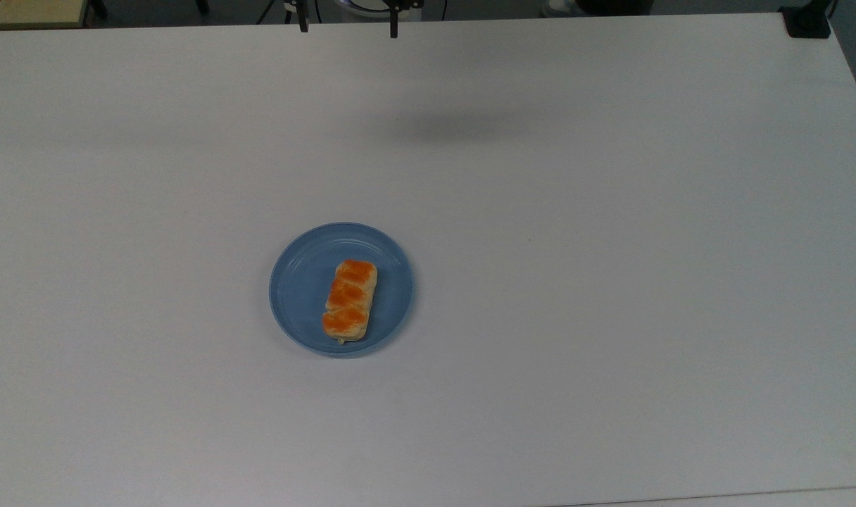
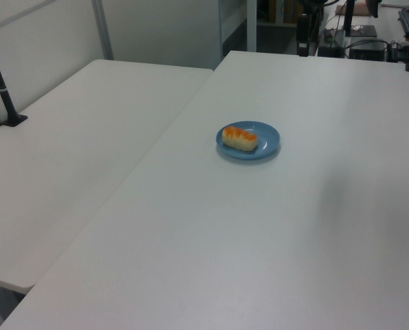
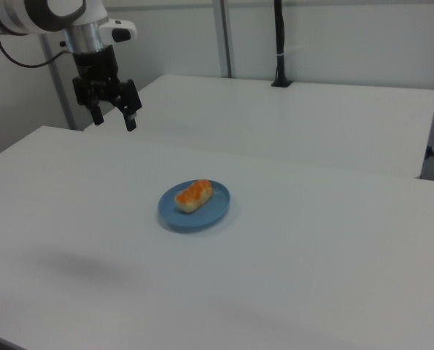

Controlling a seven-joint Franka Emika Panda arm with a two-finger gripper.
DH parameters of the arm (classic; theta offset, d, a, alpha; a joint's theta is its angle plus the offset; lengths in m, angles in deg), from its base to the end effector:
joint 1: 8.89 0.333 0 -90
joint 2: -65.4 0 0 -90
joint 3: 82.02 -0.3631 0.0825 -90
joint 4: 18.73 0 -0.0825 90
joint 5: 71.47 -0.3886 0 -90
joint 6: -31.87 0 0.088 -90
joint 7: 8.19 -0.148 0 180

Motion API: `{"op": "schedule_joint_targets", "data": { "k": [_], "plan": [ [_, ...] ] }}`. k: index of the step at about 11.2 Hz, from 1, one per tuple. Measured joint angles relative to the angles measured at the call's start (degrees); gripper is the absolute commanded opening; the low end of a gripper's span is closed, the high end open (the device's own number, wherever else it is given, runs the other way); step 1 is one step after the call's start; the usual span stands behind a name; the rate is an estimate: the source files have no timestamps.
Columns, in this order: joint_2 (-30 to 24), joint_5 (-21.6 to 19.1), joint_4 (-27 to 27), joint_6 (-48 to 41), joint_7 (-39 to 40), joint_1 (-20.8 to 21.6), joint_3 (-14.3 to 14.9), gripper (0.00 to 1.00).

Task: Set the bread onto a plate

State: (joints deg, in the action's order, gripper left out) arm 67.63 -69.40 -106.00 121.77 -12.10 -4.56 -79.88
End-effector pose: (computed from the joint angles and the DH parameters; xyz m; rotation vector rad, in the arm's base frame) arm 0.5732 0.0170 0.6312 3.1041 -0.0468 0.0140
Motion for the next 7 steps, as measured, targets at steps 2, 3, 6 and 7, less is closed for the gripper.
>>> {"op": "schedule_joint_targets", "data": {
  "k": [2,3,6,7],
  "plan": [
    [0.0,-3.3,0.0,0.0,0.0,-0.5,0.1,1.0],
    [0.1,-4.0,-0.1,0.0,0.0,-0.6,0.5,1.0],
    [0.6,-4.3,-0.7,1.7,0.0,-0.6,1.7,1.0],
    [0.8,-4.3,-0.9,2.3,0.0,-0.6,1.8,1.0]
  ]
}}
